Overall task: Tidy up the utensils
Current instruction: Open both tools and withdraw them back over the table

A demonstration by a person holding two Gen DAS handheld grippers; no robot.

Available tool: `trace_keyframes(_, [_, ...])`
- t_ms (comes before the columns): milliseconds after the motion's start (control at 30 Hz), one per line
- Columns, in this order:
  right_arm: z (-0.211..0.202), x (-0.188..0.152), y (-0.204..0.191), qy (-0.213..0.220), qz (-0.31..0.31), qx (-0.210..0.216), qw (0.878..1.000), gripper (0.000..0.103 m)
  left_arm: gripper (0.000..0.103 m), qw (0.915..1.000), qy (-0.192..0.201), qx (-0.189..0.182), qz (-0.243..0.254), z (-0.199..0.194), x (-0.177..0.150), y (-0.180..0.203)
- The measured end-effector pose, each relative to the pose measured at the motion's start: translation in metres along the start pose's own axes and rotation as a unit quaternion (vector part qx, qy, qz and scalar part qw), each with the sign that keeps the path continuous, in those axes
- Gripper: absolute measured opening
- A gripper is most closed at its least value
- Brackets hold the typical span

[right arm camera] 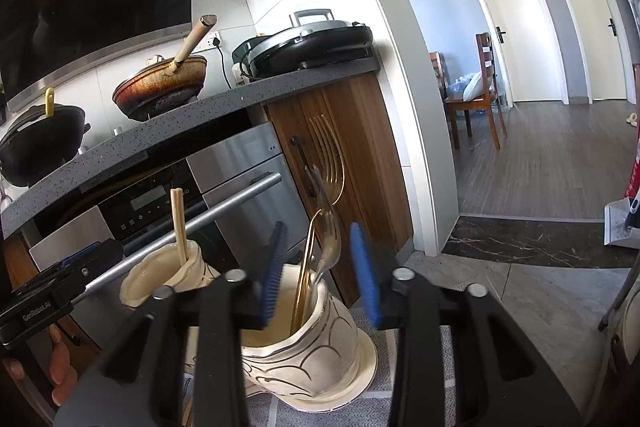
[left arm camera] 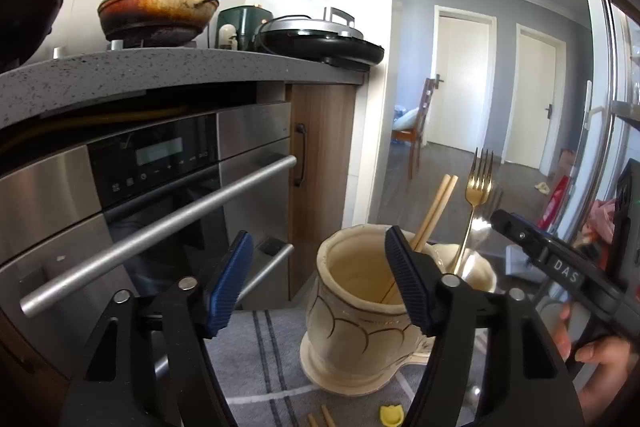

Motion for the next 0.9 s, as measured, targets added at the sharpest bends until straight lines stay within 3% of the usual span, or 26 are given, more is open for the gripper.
trace_keyframes(367, [-0.034, 0.008, -0.005, 0.029, -0.005, -0.004, 1.0, 0.097, 0.086, 0.9994, -0.025, 0.022, -0.014, -0.037, -0.019, -0.014])
trace_keyframes(467, [-0.046, 0.006, -0.009, 0.033, -0.014, -0.013, 0.999, 0.099, 0.094, 0.9986, -0.043, 0.03, -0.013, -0.046, -0.03, -0.016])
trace_keyframes(633, [-0.062, -0.012, -0.01, 0.018, -0.032, -0.037, 0.999, 0.099, 0.095, 0.9968, -0.063, 0.047, -0.017, -0.058, -0.051, -0.023])
trace_keyframes(900, [-0.07, -0.057, 0.003, -0.05, -0.041, -0.06, 0.996, 0.099, 0.096, 0.9932, -0.1, 0.053, -0.027, -0.066, -0.082, -0.024])
Point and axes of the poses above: each gripper's, at about its wrist camera, not at the fingertips, and z roughly the way its jaws point, y to its right, x to its top, the point moved 8 cm from there along z, roughly the way its jaws point, and after that the axes turned 7 degrees about -x, right-handed, at the moved point
